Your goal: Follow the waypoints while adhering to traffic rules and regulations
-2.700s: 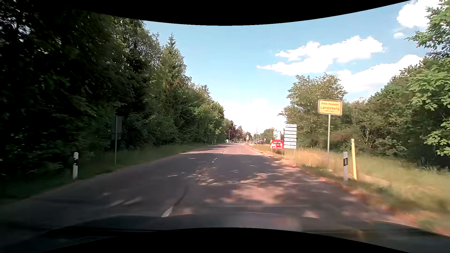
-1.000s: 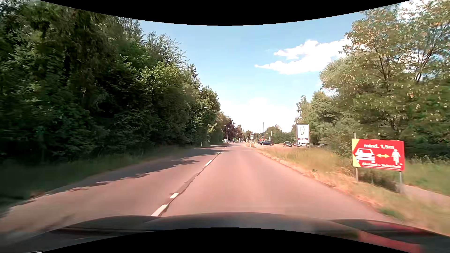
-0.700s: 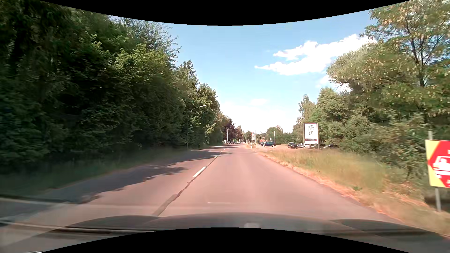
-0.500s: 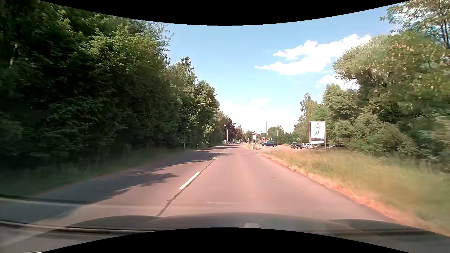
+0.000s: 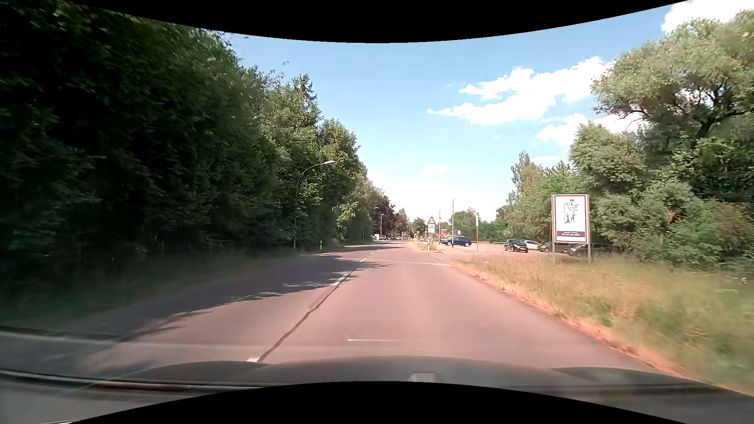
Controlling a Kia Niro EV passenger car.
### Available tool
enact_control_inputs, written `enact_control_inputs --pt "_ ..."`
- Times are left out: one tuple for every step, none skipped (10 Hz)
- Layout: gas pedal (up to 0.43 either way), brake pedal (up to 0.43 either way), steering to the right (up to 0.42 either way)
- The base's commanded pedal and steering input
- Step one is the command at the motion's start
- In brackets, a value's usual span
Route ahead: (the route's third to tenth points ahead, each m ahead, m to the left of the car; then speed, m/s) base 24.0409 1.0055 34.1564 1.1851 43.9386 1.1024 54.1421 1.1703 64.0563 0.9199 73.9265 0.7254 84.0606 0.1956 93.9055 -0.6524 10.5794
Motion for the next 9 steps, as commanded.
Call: enact_control_inputs --pt "0.138 0.0 -0.001" --pt "0.138 0.0 -0.001" --pt "0.138 0.0 0.0" --pt "0.138 0.0 0.0" --pt "0.138 0.0 0.0" --pt "0.138 0.0 0.001" --pt "0.157 0.0 0.001" --pt "0.169 0.0 0.002" --pt "0.177 0.0 0.002"
